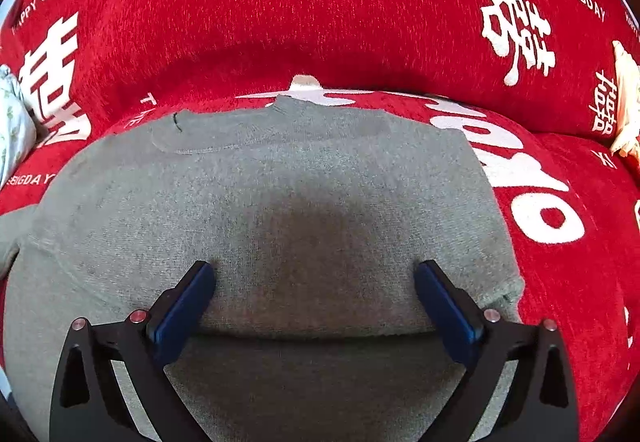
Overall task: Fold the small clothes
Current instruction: 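Grasp the other sleeve cuff with the left gripper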
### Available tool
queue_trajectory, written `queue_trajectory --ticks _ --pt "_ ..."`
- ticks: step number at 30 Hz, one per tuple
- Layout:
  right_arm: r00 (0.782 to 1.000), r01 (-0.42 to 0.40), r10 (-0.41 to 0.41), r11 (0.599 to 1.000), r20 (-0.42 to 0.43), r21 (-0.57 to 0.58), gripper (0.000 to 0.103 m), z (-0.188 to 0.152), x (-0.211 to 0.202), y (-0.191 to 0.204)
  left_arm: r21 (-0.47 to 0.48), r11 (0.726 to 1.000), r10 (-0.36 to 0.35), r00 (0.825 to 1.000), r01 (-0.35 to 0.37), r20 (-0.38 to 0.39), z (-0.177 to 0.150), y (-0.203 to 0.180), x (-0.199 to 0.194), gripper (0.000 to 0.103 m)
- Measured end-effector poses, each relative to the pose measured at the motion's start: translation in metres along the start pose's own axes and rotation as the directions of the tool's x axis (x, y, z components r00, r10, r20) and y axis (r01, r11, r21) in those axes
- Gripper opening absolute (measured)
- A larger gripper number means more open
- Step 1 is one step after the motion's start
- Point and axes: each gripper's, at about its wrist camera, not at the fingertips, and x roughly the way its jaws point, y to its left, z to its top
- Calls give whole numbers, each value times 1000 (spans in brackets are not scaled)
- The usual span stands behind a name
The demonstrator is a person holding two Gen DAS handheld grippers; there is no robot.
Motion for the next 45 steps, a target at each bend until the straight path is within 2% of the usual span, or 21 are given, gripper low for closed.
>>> queue_trajectory --ticks 2,4,6,9,14,15,16,18,20,21,25,26,28,29,32,34,35,39,41,42,45 --pt "1000 -1 1 1000 0 1 101 0 0 0 -125 992 31 999 -33 -18 23 57 12 103" --pt "1000 2 -2 1000 -1 -1 101 0 0 0 -199 979 43 999 -44 -14 34 95 19 103" --pt "1000 8 -8 1000 -1 -5 101 0 0 1 -261 965 10 1000 -15 -19 51 129 27 103" --pt "1000 14 -14 1000 -2 -9 101 0 1 2 -321 945 -70 998 62 -11 78 156 36 103" --pt "1000 21 -21 1000 -1 -12 101 0 1 2 -392 905 -178 984 166 6 112 173 51 102" --pt "1000 22 -22 1000 -1 -12 101 0 1 3 -408 895 -189 982 179 16 115 175 52 96" --pt "1000 21 -21 1000 -1 -13 101 0 1 2 -415 891 -189 982 182 25 117 177 50 79" --pt "1000 22 -22 1000 -1 -14 101 0 1 2 -439 869 -238 971 229 36 119 186 53 40" --pt "1000 23 -23 1000 -1 -14 101 0 1 2 -478 833 -303 953 278 26 118 197 61 21" --pt "1000 24 -24 1000 -2 -15 101 0 1 2 -503 805 -341 939 314 41 115 205 65 21" --pt "1000 24 -25 1000 -3 -15 101 1 1 2 -560 731 -417 905 390 86 110 218 70 21" --pt "1000 25 -25 1000 -3 -16 101 1 1 2 -583 703 -431 896 407 106 108 220 72 21" --pt "1000 25 -25 1000 -3 -16 101 1 1 2 -613 671 -440 889 417 124 107 222 74 21" --pt "1000 25 -25 1000 -3 -16 101 1 1 2 -617 666 -440 889 418 127 108 222 75 21" --pt "1000 26 -26 1000 -3 -17 101 1 1 2 -611 680 -430 896 405 115 111 218 74 21" --pt "1000 26 -26 1000 -3 -17 101 1 1 2 -590 706 -417 903 392 101 114 219 71 20" --pt "1000 26 -26 1000 -3 -17 101 1 1 2 -573 734 -391 917 365 82 116 217 70 13" --pt "1000 25 -25 1000 -4 -17 101 1 1 2 -574 749 -348 934 330 83 119 214 61 13" --pt "1000 24 -24 1000 -4 -16 101 2 1 2 -555 767 -331 939 323 89 120 211 54 13" --pt "1000 23 -23 1000 -4 -16 101 2 1 2 -530 786 -319 943 318 93 123 206 48 13" --pt "1000 19 -19 1000 -3 -12 101 2 1 1 -483 814 -312 944 322 105 128 195 35 13"
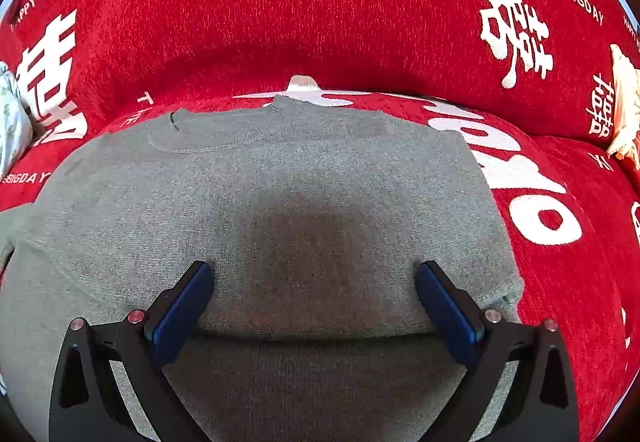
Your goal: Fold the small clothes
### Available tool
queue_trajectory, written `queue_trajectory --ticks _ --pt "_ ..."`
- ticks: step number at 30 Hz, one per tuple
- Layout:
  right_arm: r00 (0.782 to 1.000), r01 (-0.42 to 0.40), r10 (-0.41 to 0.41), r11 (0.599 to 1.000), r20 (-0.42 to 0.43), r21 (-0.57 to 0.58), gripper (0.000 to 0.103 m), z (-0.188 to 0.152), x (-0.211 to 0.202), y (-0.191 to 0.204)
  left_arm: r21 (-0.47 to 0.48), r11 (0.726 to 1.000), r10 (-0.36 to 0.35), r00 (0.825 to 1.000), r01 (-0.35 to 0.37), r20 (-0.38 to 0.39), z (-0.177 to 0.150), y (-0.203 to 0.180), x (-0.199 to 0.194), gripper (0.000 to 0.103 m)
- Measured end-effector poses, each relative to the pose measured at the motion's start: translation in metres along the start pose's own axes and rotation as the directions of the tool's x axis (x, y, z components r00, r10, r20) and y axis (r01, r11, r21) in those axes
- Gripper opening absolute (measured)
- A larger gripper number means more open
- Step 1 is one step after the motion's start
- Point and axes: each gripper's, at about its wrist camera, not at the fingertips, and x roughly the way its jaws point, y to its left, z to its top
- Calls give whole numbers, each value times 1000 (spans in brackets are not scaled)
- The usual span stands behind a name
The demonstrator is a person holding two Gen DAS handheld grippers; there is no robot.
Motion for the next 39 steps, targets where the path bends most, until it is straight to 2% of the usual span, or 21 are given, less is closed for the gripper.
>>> queue_trajectory --ticks 4,9,12,17,21,24,26,29,35,37,39 --pt "1000 -3 3 1000 2 3 101 0 0 0 48 997 -56 998 57 -23 -7 -29 -9 12" --pt "1000 -6 6 1000 -8 4 101 1 0 -1 168 977 -117 990 129 -77 -32 -86 -17 12" --pt "1000 -8 8 1000 -7 7 101 2 0 -1 194 967 -147 982 168 -119 -46 -111 -17 12" --pt "1000 -9 9 1000 -11 9 101 2 0 -1 247 950 -153 974 192 -169 -71 -146 -14 12" --pt "1000 -25 25 1000 -16 15 102 3 -1 -2 240 946 -170 965 216 -198 -87 -168 -12 12" --pt "997 -80 80 996 -12 32 102 4 -7 -6 256 943 -162 966 212 -202 -96 -184 -14 12" --pt "989 -145 146 989 -11 23 102 1 -14 -7 278 938 -153 967 206 -202 -102 -197 -17 12" --pt "970 -241 242 969 7 -57 102 -13 -33 -3 315 929 -135 971 193 -196 -112 -218 -21 12" --pt "951 -302 310 918 -10 -256 102 -47 -51 8 386 906 -101 974 173 -201 -144 -263 -16 12" --pt "941 -325 338 905 -1 -276 102 -54 -55 4 418 893 -85 975 167 -206 -159 -278 -13 12" --pt "921 -373 389 889 10 -267 102 -59 -60 -4 452 878 -65 975 156 -210 -176 -294 -10 12"
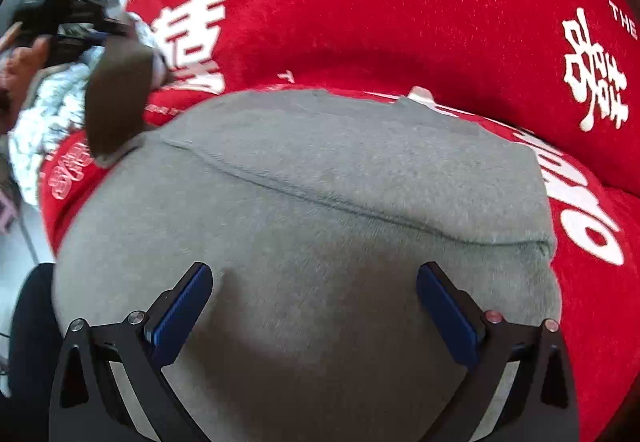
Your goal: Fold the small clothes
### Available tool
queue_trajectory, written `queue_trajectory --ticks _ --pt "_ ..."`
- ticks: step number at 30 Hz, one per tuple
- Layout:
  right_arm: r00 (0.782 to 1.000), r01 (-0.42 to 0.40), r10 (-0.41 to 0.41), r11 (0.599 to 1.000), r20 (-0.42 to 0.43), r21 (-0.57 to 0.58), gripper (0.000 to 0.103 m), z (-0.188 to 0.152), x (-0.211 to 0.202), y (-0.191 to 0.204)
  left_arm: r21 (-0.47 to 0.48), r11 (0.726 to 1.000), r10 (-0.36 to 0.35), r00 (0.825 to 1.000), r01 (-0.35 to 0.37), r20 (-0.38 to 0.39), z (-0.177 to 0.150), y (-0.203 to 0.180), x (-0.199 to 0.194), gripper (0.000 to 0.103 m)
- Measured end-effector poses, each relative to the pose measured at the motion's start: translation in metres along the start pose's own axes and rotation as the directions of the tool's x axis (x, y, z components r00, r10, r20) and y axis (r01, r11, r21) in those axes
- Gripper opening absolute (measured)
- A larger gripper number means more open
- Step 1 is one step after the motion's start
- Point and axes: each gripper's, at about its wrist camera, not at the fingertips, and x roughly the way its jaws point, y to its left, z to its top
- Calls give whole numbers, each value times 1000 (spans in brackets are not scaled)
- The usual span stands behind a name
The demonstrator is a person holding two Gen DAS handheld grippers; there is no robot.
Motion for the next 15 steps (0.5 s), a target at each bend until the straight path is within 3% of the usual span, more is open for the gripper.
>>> queue_trajectory --ticks 4,8,15 --pt "999 -38 38 999 2 33 102 -2 -5 -12 35 999 15 1000 -15 -7 -10 -32 9 12" --pt "999 45 -46 999 -17 -19 102 -6 -8 -13 72 997 14 1000 -13 -19 -22 -64 19 12" --pt "996 75 -78 995 -48 -63 102 -16 -15 -7 136 991 1 998 7 -61 -51 -117 43 12"
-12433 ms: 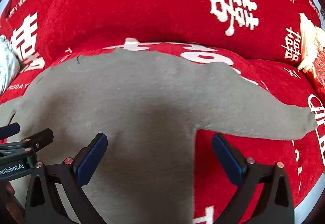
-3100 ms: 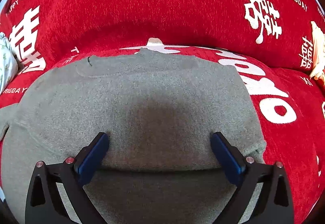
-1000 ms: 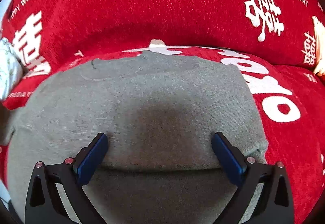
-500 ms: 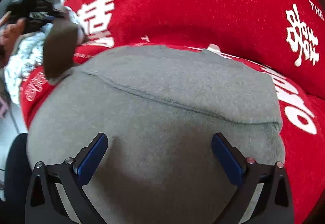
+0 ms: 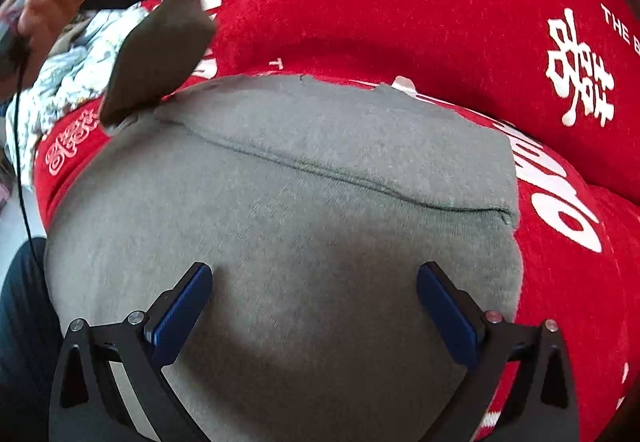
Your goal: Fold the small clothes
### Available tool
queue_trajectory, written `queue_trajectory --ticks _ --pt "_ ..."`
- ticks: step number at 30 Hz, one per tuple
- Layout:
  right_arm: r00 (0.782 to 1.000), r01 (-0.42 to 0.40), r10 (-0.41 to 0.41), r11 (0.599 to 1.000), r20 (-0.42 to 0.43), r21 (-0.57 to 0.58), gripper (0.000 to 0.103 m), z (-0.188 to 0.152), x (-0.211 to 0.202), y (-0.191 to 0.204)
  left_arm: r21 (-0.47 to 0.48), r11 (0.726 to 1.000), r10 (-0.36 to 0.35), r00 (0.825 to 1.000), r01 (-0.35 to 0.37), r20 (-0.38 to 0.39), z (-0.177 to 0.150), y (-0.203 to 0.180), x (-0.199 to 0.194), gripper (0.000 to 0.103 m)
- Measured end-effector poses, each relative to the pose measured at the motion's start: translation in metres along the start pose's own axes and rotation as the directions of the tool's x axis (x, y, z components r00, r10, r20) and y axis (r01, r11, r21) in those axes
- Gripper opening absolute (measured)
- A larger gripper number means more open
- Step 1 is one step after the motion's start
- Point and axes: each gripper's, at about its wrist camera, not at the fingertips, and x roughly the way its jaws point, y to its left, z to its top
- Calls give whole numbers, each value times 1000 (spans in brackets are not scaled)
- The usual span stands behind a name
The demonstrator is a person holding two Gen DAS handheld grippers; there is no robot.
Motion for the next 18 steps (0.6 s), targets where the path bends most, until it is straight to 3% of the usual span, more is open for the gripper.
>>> queue_trajectory --ticks 7,18 --pt "998 57 -57 996 5 -64 102 -9 -7 14 62 998 -15 999 18 -48 -21 -47 24 12" --pt "998 56 -56 996 0 -64 102 -8 -5 26 230 971 -26 989 59 -144 -67 -136 68 12"
